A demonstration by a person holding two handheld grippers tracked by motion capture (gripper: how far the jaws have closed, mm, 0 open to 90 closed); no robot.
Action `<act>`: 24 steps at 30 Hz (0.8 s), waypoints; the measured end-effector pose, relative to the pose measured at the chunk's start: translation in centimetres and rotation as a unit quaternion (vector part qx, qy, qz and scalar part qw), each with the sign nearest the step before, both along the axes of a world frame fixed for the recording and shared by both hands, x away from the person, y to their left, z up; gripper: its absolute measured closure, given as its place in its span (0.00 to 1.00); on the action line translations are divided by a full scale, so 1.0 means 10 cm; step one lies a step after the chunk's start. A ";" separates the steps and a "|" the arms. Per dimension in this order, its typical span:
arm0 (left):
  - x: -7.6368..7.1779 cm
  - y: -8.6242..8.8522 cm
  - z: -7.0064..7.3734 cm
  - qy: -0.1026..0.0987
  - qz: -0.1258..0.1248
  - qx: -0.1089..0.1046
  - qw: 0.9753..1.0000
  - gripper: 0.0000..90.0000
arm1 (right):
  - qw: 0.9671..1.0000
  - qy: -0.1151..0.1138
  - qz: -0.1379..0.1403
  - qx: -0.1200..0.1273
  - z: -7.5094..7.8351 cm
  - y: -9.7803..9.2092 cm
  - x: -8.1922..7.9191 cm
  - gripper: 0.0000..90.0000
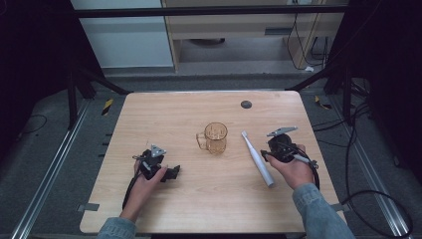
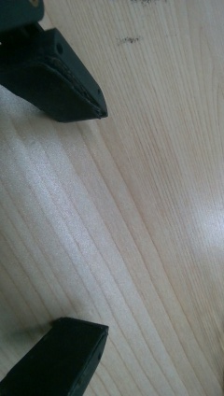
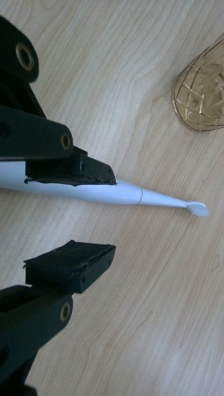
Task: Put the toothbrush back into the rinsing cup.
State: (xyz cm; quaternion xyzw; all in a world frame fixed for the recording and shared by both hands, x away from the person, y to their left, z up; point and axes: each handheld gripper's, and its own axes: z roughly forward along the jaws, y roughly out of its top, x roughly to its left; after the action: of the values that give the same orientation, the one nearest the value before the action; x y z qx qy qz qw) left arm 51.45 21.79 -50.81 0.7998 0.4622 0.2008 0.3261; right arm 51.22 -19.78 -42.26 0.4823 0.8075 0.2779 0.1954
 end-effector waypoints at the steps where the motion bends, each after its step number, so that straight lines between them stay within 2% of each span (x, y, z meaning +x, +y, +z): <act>1: 0.00 0.00 0.00 0.000 0.000 0.000 1.000 0.00 | 1.000 0.004 0.000 0.000 0.01 0.01 0.03 0.68; 9: 0.00 0.00 0.00 0.001 -0.001 0.000 1.000 0.00 | 1.000 0.023 0.004 0.004 0.05 0.06 0.19 0.74; 14: 0.00 0.00 0.00 0.000 -0.001 -0.001 1.000 0.00 | 0.999 0.046 0.002 0.004 0.00 0.09 0.34 0.76; 24: 0.00 0.00 0.00 0.000 -0.002 -0.001 1.000 0.00 | 0.998 0.068 0.001 -0.005 -0.07 0.14 0.53 0.77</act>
State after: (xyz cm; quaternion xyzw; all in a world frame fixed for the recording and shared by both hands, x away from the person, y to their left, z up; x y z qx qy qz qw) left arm 51.46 21.81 -50.81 0.8001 0.4611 0.1998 0.3275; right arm 56.47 -18.35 -43.00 0.4982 0.8206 0.2408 0.1425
